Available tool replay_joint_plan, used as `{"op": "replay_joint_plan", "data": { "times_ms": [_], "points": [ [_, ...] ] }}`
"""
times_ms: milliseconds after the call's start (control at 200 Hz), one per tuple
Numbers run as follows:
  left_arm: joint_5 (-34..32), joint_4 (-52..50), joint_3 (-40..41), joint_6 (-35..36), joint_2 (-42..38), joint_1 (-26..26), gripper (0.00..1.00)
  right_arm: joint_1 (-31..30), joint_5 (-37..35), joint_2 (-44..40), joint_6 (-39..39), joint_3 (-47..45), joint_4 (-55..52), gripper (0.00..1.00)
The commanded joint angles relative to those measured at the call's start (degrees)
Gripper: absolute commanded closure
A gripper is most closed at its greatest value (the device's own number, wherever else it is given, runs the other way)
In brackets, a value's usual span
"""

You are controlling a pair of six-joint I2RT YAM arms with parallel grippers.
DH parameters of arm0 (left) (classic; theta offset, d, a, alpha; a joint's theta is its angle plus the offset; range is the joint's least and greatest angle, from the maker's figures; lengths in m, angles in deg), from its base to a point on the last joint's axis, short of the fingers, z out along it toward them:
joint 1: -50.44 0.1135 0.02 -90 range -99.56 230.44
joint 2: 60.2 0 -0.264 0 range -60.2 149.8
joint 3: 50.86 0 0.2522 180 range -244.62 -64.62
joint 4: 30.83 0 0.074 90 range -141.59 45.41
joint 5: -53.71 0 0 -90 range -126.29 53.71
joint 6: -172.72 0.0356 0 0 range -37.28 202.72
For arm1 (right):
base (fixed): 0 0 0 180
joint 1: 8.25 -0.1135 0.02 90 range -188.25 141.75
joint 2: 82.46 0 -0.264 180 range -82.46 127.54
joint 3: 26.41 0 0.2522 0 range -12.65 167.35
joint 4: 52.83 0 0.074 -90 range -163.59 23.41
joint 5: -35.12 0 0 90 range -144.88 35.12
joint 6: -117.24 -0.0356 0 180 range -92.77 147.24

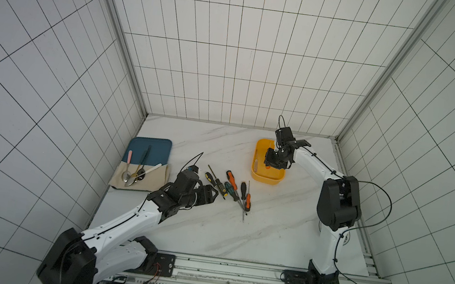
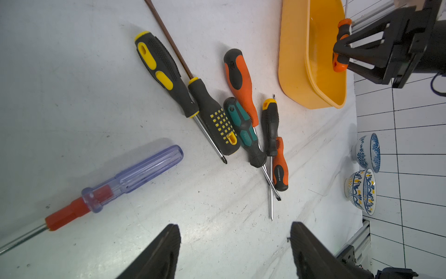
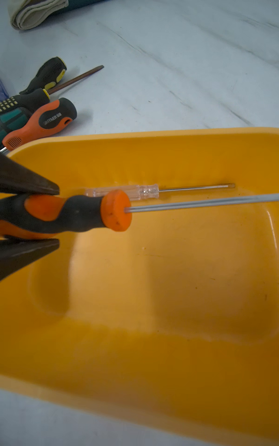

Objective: Put the screwdriver on the desktop into the storage box
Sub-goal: Place the screwdriver in the storage box.

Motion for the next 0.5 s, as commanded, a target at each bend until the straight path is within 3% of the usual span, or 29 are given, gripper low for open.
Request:
{"op": "replay_joint_plan", "data": {
  "times_ms": [0,495],
  "points": [
    [-0.04,0.10,-0.84,0.36,-0.27,-0.27,0.24,0.54,1.00,2.88,-0.91,4.12,0.05,0.81],
    [-0.39,-0.18,-0.64,0.21,0.17,-0.25,0.24,0.21,4.14,9.41,-1.70,7.02,-0.44,0.77]
  ]
}}
